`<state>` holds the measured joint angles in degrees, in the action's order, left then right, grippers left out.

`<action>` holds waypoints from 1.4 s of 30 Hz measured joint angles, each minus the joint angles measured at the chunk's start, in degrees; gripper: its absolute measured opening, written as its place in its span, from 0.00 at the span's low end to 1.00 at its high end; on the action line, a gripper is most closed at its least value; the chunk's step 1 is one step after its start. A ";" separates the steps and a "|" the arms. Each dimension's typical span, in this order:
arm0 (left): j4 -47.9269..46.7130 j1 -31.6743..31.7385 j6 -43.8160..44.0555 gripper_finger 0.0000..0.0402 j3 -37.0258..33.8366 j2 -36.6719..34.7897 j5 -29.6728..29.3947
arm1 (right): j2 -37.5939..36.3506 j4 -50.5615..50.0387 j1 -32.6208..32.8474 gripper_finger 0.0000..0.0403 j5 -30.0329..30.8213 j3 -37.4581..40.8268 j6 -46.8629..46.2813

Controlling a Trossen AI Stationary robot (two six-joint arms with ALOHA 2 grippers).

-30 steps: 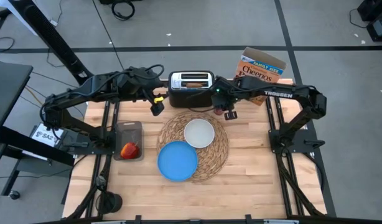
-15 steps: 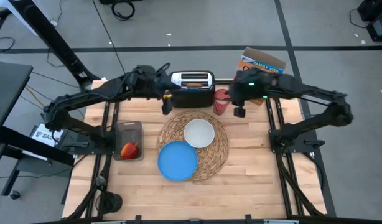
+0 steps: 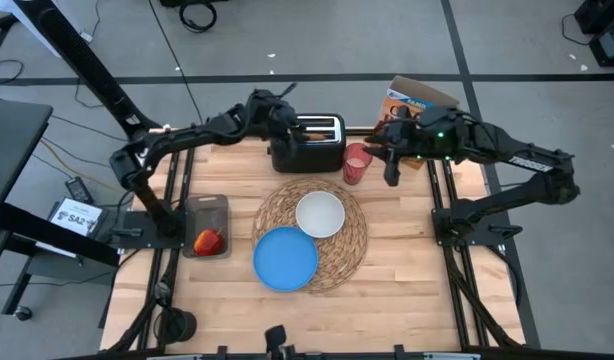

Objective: Arrange a breakfast setting
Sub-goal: Put the brown toasted bread on the blue plate

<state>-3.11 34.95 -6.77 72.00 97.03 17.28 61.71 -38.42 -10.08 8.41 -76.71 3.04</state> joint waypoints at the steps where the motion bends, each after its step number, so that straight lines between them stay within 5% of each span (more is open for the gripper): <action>1: -0.22 0.51 -0.98 0.45 0.01 0.22 0.59 | 0.40 0.12 0.00 0.27 0.36 0.00 -0.81; 9: -0.76 1.88 -9.82 0.45 -0.04 1.00 2.47 | 4.41 1.99 0.00 0.27 1.05 0.02 -3.52; 18: -2.02 0.79 -10.76 0.40 -0.06 2.78 4.17 | 7.40 8.38 -0.36 0.27 1.02 0.04 -2.25; 29: -0.60 0.82 -10.62 0.20 -0.04 2.84 1.00 | 8.45 11.51 -1.03 0.27 1.00 0.04 -1.52; 42: -0.13 0.88 -7.36 0.17 2.30 2.54 1.07 | 8.48 11.37 -1.03 0.27 0.98 0.07 -1.92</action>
<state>-3.25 35.83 -14.13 74.30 99.57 18.35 70.19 -27.05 -11.11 9.39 -76.64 1.13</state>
